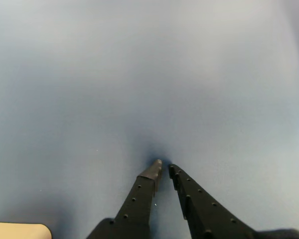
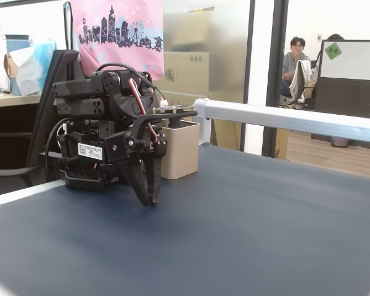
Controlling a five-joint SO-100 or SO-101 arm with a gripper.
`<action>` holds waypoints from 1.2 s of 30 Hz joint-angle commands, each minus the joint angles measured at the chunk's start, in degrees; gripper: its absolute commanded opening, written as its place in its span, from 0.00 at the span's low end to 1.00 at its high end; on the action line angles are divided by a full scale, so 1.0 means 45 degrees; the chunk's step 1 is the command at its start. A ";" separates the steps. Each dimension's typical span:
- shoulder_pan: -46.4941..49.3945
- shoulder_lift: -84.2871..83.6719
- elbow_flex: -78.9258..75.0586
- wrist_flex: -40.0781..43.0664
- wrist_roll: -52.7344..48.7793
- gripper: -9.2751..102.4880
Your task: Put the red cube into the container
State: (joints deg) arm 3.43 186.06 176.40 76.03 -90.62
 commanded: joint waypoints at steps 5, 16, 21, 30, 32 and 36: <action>-0.0176 0.0977 0.0195 0.0273 -0.0195 0.09; -0.0176 0.0977 0.0195 0.0313 -0.0098 0.09; -0.0176 0.0977 0.0195 0.0313 -0.0098 0.09; -0.0176 0.0977 0.0195 0.0313 -0.0098 0.09; -0.0176 0.0977 0.0195 0.0313 -0.0098 0.09; -0.0176 0.0977 0.0195 0.0313 -0.0098 0.09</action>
State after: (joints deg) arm 3.25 186.33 176.40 76.73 -90.79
